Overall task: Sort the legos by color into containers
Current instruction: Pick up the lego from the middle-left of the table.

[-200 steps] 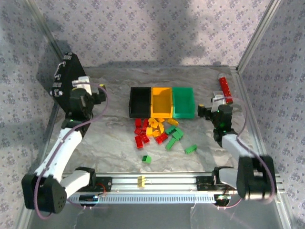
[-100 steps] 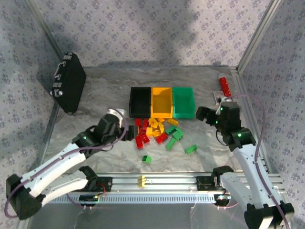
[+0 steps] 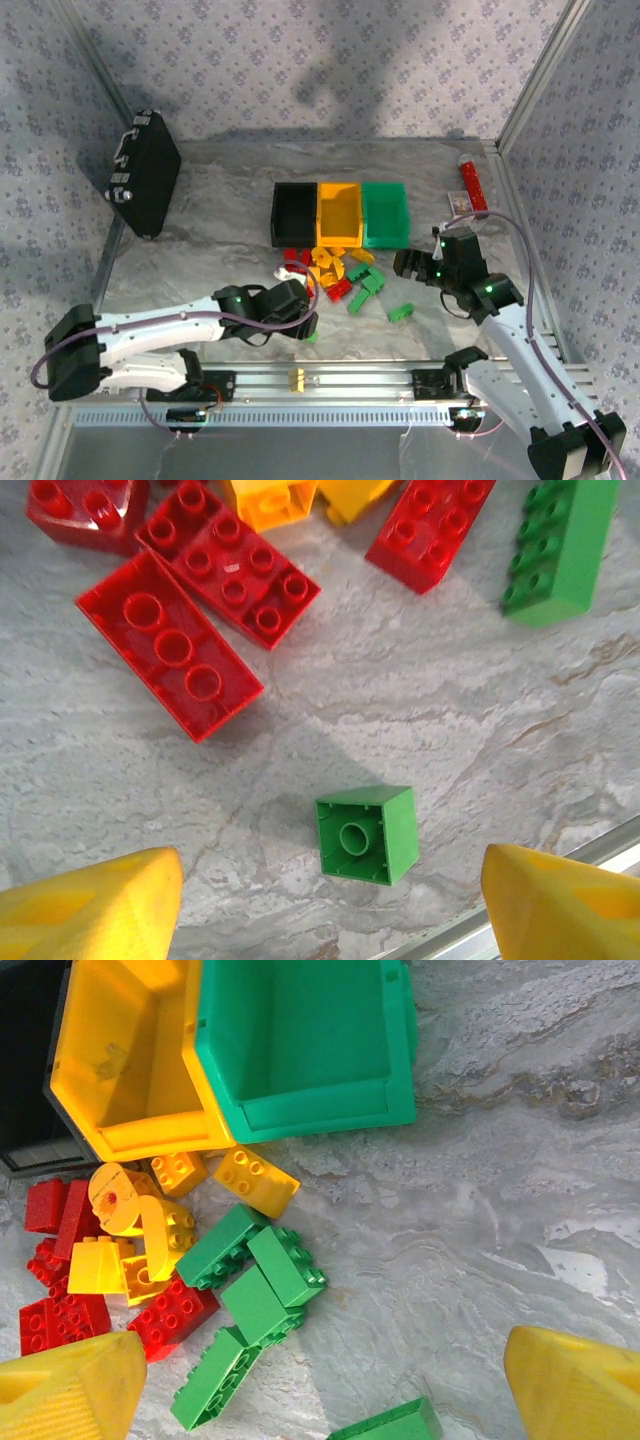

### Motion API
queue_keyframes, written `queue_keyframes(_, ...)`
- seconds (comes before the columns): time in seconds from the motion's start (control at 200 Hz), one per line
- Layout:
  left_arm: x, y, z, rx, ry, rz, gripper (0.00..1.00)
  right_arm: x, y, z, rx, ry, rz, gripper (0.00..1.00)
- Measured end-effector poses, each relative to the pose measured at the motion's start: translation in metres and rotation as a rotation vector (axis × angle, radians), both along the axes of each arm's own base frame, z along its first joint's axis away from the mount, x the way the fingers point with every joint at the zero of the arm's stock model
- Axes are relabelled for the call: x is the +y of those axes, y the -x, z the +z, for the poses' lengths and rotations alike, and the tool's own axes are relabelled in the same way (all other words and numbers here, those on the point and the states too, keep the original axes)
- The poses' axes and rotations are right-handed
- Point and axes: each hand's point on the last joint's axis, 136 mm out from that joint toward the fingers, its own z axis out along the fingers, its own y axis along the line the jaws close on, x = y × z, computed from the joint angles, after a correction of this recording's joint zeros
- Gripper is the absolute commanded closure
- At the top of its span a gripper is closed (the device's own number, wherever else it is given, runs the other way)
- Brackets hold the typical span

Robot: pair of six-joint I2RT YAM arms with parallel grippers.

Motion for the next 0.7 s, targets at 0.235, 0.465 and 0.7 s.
queue_keyframes(0.235, -0.010, 0.004, -0.027, 0.067, -0.089, -0.011, 0.27, 0.000, 0.004, -0.005, 0.006, -0.005, 0.007, 0.06)
queue_keyframes(0.465, -0.023, 0.010, -0.046, 0.135, -0.127, -0.034, 0.35, 0.000, 0.006, -0.009, 0.016, -0.008, 0.003, 0.07)
queue_keyframes(0.7, -0.029, 0.016, -0.053, 0.185, -0.144, -0.053, 0.37, 0.000, 0.005, -0.010, 0.014, -0.009, 0.002, 0.07)
